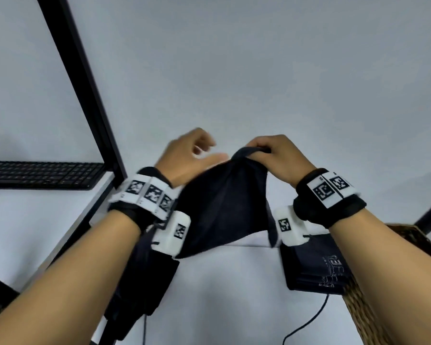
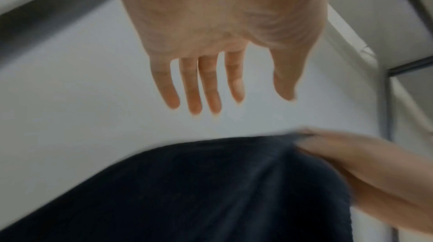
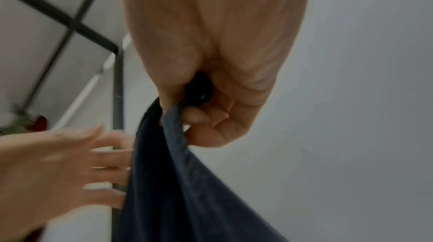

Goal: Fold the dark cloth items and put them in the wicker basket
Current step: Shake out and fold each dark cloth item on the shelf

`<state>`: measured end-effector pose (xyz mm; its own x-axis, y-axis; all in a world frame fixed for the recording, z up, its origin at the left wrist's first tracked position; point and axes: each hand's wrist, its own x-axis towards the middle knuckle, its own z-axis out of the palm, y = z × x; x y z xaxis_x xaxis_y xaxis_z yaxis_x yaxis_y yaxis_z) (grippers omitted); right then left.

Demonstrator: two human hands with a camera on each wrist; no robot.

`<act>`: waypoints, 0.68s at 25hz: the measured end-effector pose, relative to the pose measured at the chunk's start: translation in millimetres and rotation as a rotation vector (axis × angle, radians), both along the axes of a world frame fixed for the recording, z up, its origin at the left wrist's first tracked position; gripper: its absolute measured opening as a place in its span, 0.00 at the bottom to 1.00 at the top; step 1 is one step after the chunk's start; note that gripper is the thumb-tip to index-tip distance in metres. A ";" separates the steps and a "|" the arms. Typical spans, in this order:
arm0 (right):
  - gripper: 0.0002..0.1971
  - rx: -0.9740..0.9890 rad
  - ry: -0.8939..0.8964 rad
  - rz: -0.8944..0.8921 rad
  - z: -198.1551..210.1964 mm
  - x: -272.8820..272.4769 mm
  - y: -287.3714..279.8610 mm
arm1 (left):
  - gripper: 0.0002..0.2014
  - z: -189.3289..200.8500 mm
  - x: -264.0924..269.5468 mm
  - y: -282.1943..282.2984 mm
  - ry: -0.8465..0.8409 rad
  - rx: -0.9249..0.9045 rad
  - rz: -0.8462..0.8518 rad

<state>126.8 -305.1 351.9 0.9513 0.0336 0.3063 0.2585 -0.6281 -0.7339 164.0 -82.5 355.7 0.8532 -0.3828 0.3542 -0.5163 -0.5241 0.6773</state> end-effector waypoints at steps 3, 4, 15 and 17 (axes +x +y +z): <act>0.06 0.067 -0.052 0.007 12.3 5.2 26.5 | 0.11 -1.2 -5.4 -39.9 0.003 0.159 -0.070; 0.07 0.145 -0.061 -0.005 9.6 5.3 25.5 | 0.08 0.7 -1.3 -40.7 -0.018 0.126 -0.036; 0.08 0.273 0.337 0.054 -55.1 -13.9 -24.9 | 0.14 43.0 36.5 -10.1 0.037 -0.374 0.023; 0.20 0.400 0.297 0.161 -45.9 -10.6 -6.8 | 0.14 50.9 32.5 -18.8 0.033 -0.355 -0.028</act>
<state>116.2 -311.9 306.0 0.9915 0.1226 0.0431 0.0732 -0.2526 -0.9648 196.5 -101.3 406.7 0.8576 -0.2638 0.4416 -0.5016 -0.2391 0.8314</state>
